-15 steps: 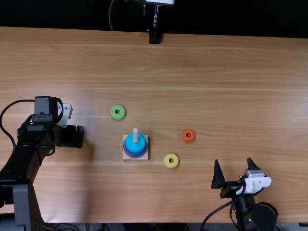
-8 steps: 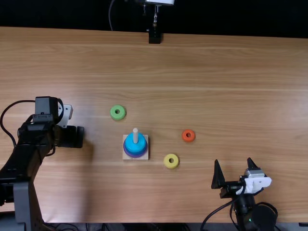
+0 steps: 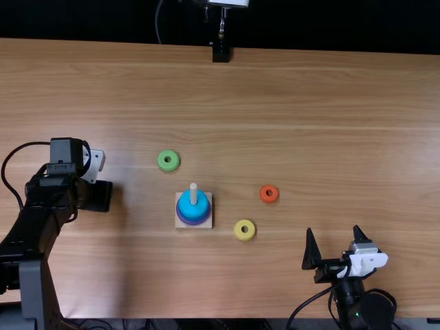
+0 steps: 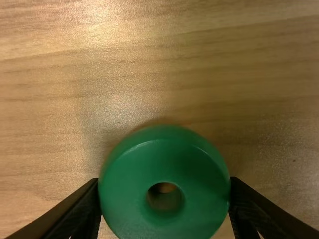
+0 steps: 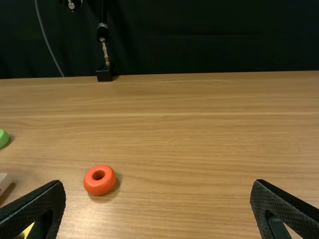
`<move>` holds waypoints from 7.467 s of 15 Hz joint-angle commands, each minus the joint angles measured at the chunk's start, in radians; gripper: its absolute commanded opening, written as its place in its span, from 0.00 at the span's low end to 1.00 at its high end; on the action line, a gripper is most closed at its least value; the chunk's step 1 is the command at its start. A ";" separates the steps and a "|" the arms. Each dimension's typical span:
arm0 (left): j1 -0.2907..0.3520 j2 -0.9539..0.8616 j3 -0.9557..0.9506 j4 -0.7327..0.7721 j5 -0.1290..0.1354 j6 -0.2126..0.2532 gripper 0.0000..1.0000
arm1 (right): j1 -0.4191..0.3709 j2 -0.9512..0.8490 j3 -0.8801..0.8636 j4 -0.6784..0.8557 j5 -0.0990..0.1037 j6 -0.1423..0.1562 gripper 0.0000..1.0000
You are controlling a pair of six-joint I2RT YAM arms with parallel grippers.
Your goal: Build the Hanoi tower: stack the rings onto the peg from bottom to top in this color order: purple, dark blue, light blue, dark green, light green, yellow, orange.
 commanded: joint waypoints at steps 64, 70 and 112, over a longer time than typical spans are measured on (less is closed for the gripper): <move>-0.640 0.017 0.680 -0.709 0.049 -0.515 1.00 | -0.008 -0.012 -0.049 -0.072 -0.005 -0.005 1.00; -0.548 0.033 0.781 -0.540 0.035 -0.505 1.00 | -0.008 -0.012 -0.049 -0.072 -0.005 -0.003 1.00; -0.387 0.512 0.686 -0.286 -0.043 -0.073 0.00 | -0.008 -0.012 -0.049 -0.072 -0.005 -0.005 1.00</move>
